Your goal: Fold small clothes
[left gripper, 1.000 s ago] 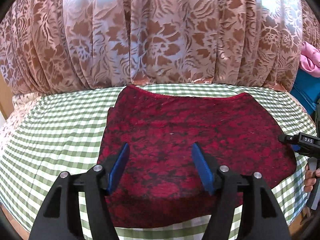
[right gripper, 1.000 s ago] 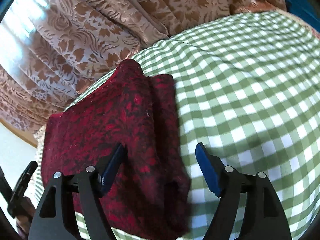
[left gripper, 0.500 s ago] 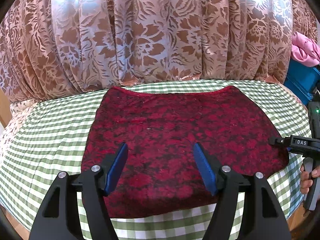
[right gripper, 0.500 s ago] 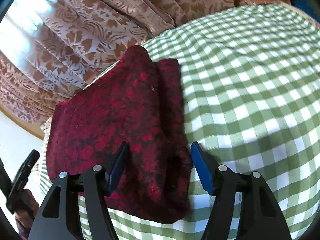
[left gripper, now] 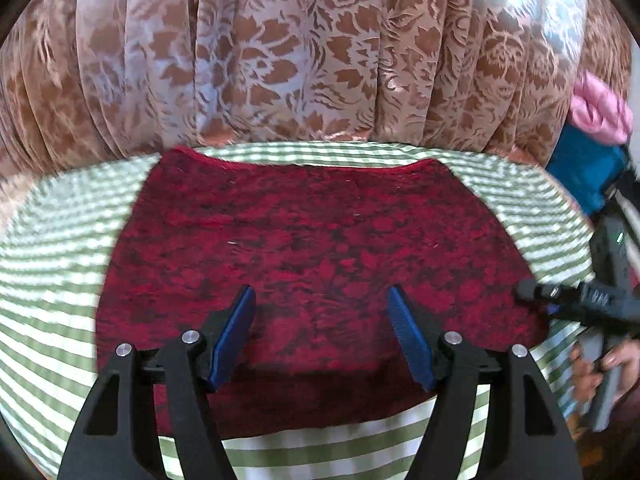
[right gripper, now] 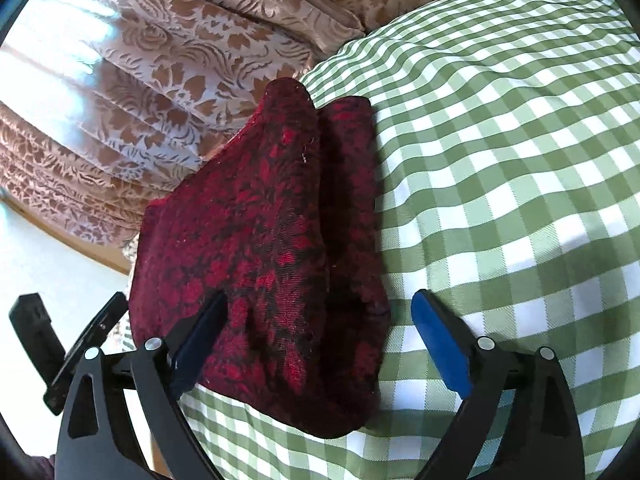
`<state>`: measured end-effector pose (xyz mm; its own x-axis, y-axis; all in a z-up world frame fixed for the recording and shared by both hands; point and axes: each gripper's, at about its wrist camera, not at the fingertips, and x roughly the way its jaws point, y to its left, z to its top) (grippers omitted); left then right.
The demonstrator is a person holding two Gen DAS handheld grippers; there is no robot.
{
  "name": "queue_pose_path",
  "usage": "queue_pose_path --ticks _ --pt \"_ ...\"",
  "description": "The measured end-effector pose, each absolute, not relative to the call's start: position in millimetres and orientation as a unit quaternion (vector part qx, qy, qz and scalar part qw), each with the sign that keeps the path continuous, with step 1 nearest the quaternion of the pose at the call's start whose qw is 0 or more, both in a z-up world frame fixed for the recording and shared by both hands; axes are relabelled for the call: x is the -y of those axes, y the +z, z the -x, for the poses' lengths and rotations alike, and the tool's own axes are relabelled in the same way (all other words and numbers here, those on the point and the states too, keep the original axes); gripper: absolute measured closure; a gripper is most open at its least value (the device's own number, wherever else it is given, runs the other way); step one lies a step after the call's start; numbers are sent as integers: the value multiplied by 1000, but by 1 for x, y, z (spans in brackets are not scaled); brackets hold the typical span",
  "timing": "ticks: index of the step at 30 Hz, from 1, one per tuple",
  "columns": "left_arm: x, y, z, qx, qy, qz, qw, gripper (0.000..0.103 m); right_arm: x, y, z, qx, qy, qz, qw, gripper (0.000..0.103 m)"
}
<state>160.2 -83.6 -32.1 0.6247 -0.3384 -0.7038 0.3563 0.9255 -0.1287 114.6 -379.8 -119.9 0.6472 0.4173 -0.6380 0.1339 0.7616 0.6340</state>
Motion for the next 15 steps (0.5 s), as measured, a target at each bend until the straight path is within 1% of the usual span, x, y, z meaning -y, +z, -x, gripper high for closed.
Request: queue_pose_path --ticks 3,5,8,10,11,12,15 --pt "88 -30 -168 -390 -215 17 895 35 379 -120 -117 -418 96 -331 840 9" --pt "97 -24 -173 -379 -220 7 899 35 379 -121 -118 -422 99 -328 839 9" --pt "108 -26 -184 -388 -236 8 891 37 377 -121 -121 -431 109 -316 838 8" --pt "117 -36 -194 -403 -237 3 884 38 376 -122 -123 -436 117 -309 837 8" --pt "119 -43 -201 -418 -234 5 878 44 376 -122 -123 -437 121 -307 837 8" --pt "119 -50 -206 -431 -229 12 872 46 374 -122 -125 -441 129 -303 835 7" --pt "114 -70 -218 -457 -227 45 859 45 367 -119 -129 -444 161 -307 826 8"
